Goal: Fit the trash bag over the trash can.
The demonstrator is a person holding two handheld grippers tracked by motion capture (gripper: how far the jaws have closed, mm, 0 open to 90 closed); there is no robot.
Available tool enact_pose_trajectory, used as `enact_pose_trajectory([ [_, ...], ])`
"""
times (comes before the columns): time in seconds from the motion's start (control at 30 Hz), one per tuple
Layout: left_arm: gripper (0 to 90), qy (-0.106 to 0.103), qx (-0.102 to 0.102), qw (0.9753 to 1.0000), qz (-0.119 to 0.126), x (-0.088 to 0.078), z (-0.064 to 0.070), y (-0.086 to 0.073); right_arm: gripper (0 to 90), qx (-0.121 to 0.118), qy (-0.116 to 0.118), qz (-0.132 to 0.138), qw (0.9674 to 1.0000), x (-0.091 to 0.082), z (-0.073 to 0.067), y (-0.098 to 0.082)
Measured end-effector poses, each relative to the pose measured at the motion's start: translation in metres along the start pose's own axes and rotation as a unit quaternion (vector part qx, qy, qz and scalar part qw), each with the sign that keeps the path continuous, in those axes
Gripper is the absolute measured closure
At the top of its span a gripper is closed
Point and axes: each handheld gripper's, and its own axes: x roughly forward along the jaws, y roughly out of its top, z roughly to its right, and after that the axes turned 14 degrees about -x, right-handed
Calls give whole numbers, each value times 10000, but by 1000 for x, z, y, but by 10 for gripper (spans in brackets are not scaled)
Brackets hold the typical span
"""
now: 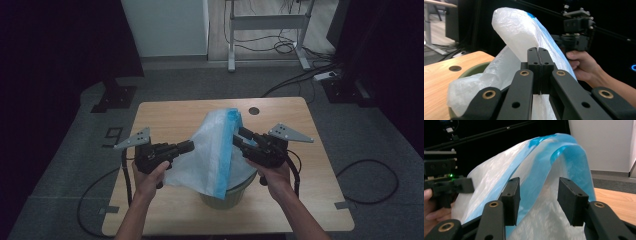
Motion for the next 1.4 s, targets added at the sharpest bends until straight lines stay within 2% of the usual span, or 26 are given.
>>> enact_pose_trajectory([
  [0.07,895,-22,11,10000,-9,-1,1,1,508,27,-15,10,10000,6,4,3],
  [0.23,895,-29,26,10000,-36,-1,0,2,533,259,152,136,9995,14,12,4],
  [0.3,895,-32,19,10000,-29,-1,0,2,590,382,265,245,9986,17,16,4],
  [0.33,895,-24,15,10000,-24,-1,-1,2,666,395,309,290,9983,17,17,4],
  [0.47,895,16,5,10000,-3,-2,-2,1,869,218,340,364,9985,18,14,4],
  [0.5,895,37,7,10000,12,-2,-2,1,890,172,337,365,9986,17,13,5],
  [0.6,894,106,-1,9999,78,-3,-2,1,892,-20,282,352,9990,14,9,6],
  [0.77,891,228,-47,9992,328,-7,-4,1,893,-361,-101,160,9992,6,6,8],
  [0.9,891,386,-118,9977,539,-8,-7,1,894,-541,-269,19,9982,-4,8,8],
  [1.13,894,648,-398,9922,992,-8,-20,-1,893,-693,-486,-59,9964,-27,19,3],
  [1.2,895,655,-495,9903,1125,-8,-26,1,893,-732,-510,-81,9960,-33,24,5],
  [1.27,895,649,-518,9899,1146,-8,-27,2,893,-770,-548,-72,9955,-38,30,8],
  [1.4,895,636,-613,9874,1310,-11,-37,13,893,-811,-701,-45,9942,-43,42,17],
])
